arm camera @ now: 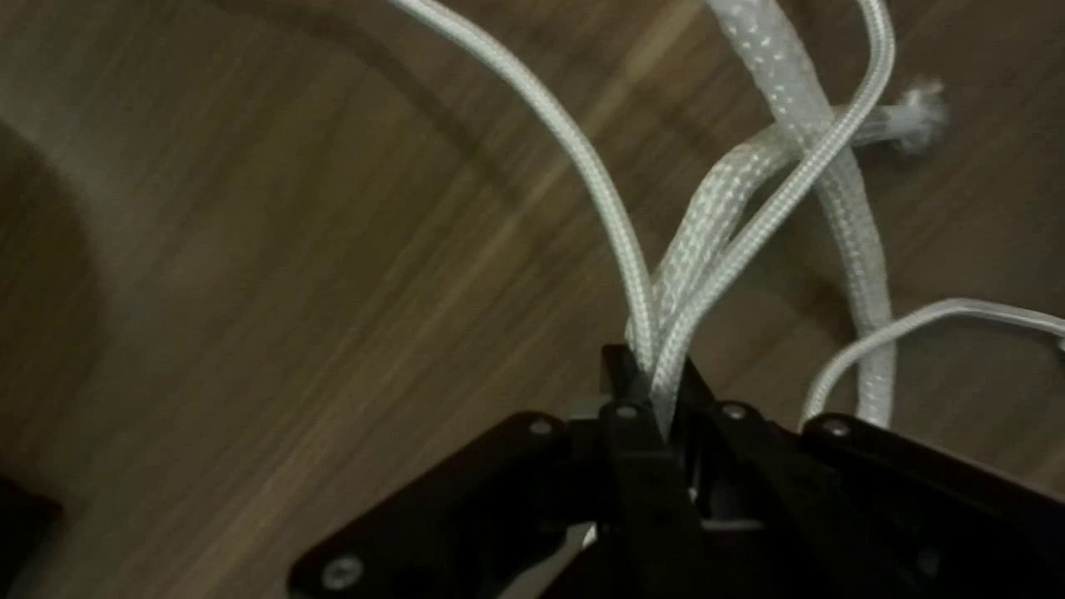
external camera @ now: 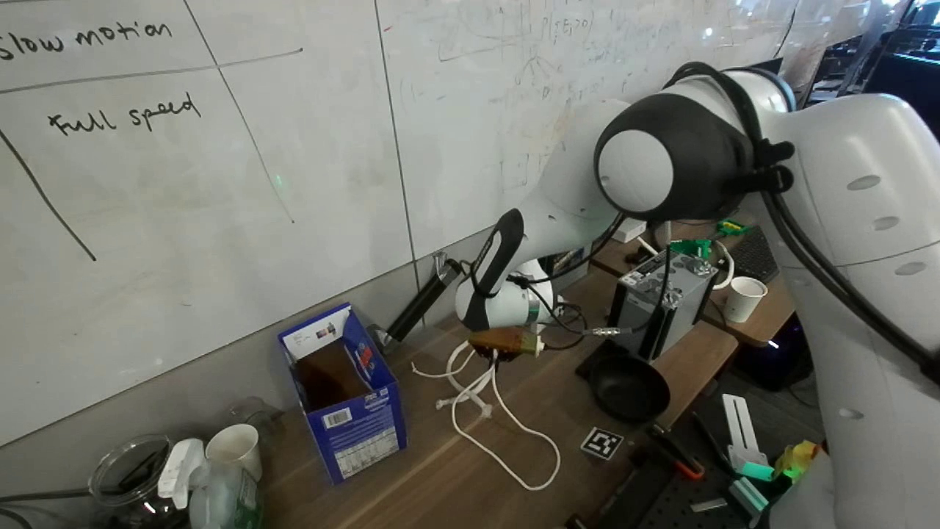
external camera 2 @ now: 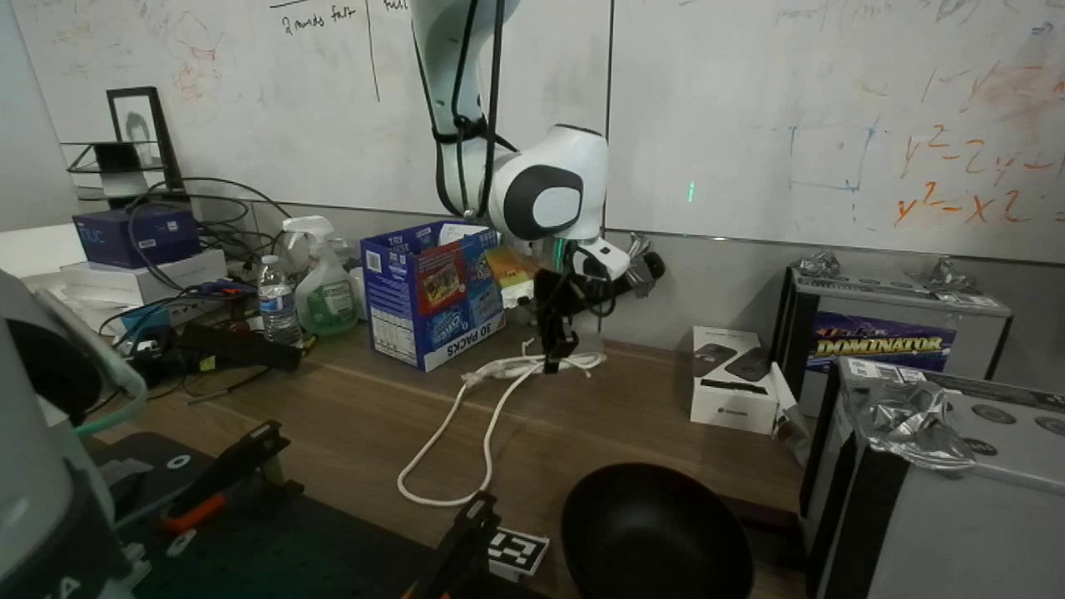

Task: Put the white object in the blue box

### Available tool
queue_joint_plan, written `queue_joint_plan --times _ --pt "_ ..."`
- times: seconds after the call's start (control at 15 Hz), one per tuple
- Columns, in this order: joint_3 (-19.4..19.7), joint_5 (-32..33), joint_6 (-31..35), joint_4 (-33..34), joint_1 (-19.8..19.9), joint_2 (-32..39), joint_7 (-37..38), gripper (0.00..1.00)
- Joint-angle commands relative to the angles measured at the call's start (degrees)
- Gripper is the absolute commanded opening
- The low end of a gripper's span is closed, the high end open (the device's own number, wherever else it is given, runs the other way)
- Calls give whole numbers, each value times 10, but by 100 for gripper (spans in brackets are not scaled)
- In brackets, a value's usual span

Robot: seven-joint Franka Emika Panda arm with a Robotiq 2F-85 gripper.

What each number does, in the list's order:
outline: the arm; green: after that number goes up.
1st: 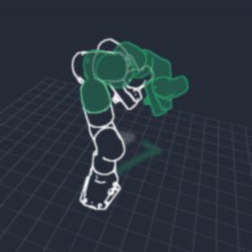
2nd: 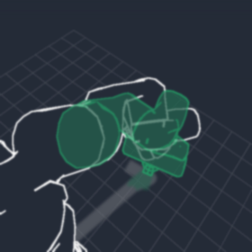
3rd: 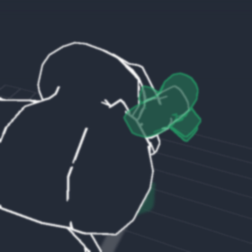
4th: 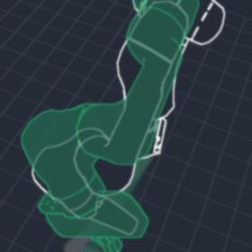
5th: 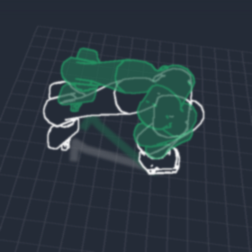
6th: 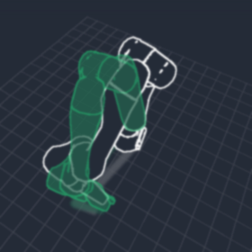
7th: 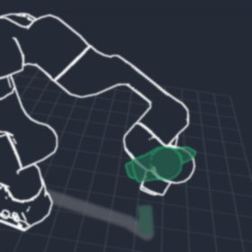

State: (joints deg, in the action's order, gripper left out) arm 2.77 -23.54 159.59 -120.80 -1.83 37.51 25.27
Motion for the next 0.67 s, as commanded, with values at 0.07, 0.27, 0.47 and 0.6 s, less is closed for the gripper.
queue_joint_plan --times 0.07,0.27,0.47,0.6 --pt "-3 31 -48 -5 -4 -98 -13 7" --pt "-5 62 -88 9 -26 -153 -1 6" --pt "-15 92 -134 32 -48 -200 14 6" --pt "-23 112 -159 51 -64 -224 30 6"
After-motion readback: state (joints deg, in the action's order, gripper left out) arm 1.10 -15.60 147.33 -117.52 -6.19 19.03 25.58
